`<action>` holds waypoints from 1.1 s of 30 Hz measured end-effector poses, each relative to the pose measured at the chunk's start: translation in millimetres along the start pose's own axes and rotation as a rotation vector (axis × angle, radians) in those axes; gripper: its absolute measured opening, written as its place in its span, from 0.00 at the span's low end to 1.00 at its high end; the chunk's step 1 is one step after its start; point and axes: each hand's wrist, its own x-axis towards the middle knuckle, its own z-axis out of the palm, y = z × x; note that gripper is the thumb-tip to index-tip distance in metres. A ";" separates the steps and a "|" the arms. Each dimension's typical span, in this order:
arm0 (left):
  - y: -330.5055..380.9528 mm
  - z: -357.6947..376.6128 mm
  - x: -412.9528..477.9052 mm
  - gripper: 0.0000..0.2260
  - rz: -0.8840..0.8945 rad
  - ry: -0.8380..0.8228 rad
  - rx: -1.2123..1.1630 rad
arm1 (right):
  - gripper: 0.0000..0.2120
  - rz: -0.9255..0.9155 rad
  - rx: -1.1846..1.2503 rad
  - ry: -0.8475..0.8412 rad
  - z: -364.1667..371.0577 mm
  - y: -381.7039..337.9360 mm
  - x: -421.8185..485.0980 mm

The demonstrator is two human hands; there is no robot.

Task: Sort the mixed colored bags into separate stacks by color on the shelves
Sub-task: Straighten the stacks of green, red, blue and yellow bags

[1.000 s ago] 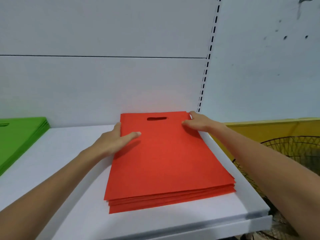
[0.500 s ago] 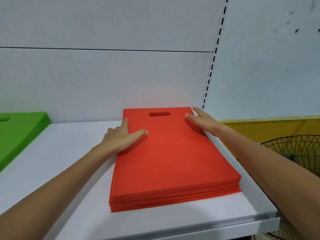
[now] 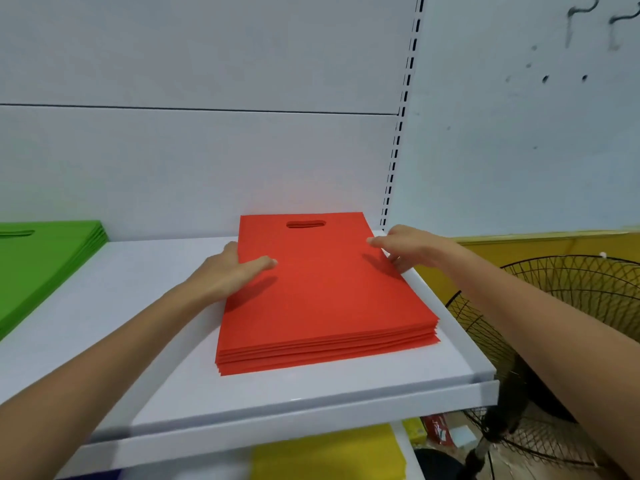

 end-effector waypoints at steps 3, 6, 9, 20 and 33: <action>3.6 5.4 -17.5 0.55 0.022 -0.108 -0.008 | 0.17 -0.061 -0.019 0.003 1.2 -1.1 -13.9; 2.0 5.0 -37.3 0.48 0.039 -0.037 0.078 | 0.22 -0.042 -0.110 0.007 -3.7 5.3 -33.8; -8.8 3.8 -71.7 0.38 0.078 0.082 0.356 | 0.25 0.032 -0.343 -0.049 -7.9 12.7 -54.9; -23.2 11.9 -109.2 0.47 0.277 0.082 0.528 | 0.49 -0.193 -0.405 -0.235 -17.3 43.0 -106.9; -25.6 15.9 -115.3 0.35 0.241 0.192 0.513 | 0.36 -0.373 -0.454 -0.110 -13.2 62.0 -115.0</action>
